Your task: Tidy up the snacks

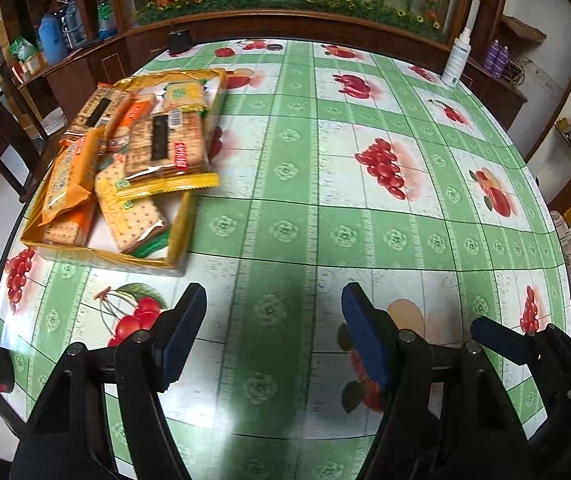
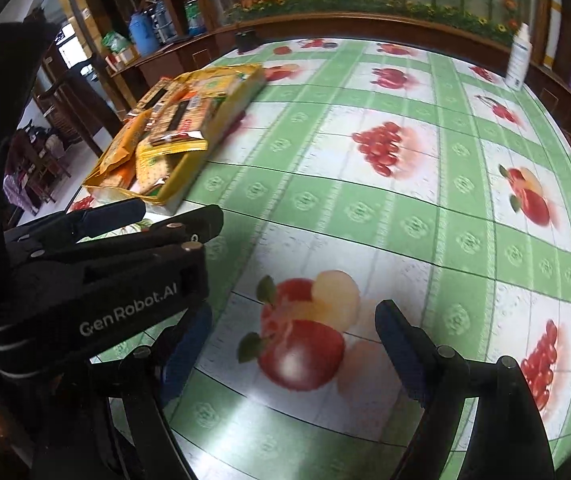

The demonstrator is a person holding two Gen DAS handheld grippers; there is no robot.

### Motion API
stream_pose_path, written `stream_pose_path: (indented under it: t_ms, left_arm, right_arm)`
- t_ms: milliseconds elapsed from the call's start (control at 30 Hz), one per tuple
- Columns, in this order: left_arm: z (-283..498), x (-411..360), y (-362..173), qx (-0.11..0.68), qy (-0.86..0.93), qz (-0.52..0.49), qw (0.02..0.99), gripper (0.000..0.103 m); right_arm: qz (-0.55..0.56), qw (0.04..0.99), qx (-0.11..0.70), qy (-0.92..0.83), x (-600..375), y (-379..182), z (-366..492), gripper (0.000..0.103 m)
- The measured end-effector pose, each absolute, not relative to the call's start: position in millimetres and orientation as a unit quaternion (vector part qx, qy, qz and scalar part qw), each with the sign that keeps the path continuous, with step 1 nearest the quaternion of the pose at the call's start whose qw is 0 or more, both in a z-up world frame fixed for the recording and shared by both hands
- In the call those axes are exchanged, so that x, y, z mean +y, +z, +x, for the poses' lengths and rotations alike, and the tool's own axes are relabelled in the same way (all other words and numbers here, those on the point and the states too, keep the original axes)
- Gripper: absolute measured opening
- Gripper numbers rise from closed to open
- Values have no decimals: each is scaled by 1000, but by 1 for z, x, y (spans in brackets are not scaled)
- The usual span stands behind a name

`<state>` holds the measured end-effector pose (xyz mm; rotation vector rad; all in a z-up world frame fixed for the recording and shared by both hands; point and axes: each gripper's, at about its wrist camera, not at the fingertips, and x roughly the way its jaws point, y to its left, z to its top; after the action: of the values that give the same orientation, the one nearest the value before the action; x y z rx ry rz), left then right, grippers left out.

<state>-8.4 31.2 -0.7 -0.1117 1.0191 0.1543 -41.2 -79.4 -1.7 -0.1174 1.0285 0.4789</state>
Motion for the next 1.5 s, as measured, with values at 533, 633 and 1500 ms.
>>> stream_pose_path:
  t_ms: [533,633,1500]
  left_arm:
    - [-8,7,-6,490,65,-33,869,70]
    - [-7,4,-8,494,64,-33,866,70]
    - [-46,160,35,423,235,-96,870,70]
  right_arm:
    - [-9,842,499,203,-116,-10,-37,85]
    - [-6,842,501,200,-120,-10,-36,85]
    - [-95,854,431,274,17,30,-26,86]
